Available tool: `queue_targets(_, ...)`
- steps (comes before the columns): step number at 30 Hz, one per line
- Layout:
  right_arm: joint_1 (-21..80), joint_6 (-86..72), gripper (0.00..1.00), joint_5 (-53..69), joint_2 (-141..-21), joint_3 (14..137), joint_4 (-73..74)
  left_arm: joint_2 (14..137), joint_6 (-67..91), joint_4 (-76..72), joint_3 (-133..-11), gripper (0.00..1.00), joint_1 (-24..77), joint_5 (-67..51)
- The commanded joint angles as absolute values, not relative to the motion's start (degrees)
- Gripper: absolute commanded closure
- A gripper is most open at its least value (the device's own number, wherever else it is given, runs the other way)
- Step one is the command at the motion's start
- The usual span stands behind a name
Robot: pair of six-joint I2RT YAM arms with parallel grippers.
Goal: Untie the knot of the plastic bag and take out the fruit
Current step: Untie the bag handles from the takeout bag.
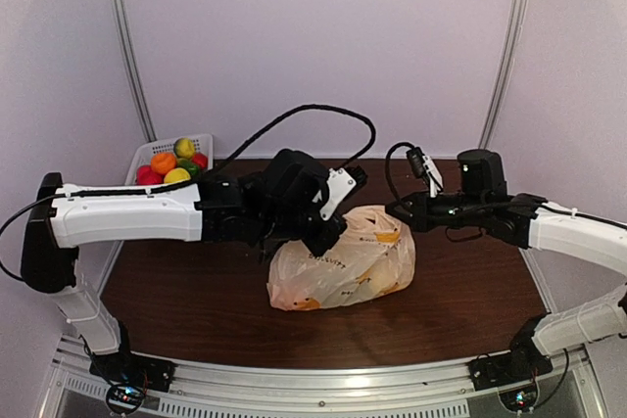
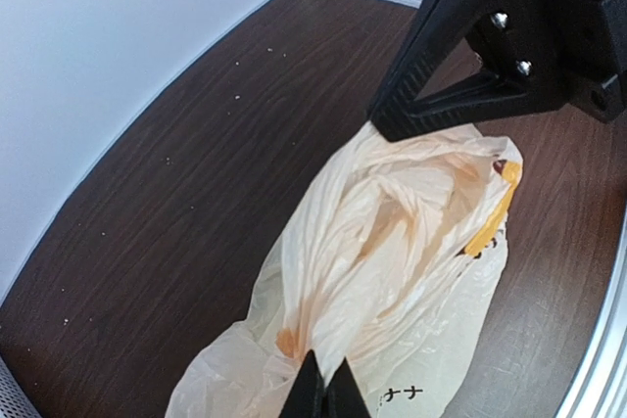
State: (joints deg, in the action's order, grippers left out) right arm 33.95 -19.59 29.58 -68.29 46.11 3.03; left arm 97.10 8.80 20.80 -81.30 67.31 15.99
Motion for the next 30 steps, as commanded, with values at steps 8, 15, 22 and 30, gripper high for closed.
queue_targets(8, 33.05, -19.36, 1.00, 12.59, -59.49, 44.31, 8.58, 90.11, 13.41, 16.38, -75.25, 1.00, 63.52, 13.36)
queue_targets(15, 33.04, -21.12, 1.00, 10.99, -59.74, 40.13, 7.95, 88.40, 18.70, 12.98, -69.70, 1.00, 62.07, 12.12)
queue_targets(22, 33.05, -21.91, 1.00, 11.69, -57.91, 38.00, 7.50, 87.67, 19.56, 10.40, -67.58, 1.00, 61.96, 10.49)
queue_targets(30, 33.05, -20.33, 0.73, 11.85, -56.75, 42.64, 9.22, 86.99, 19.35, 8.11, -67.49, 1.00, 62.04, 8.77)
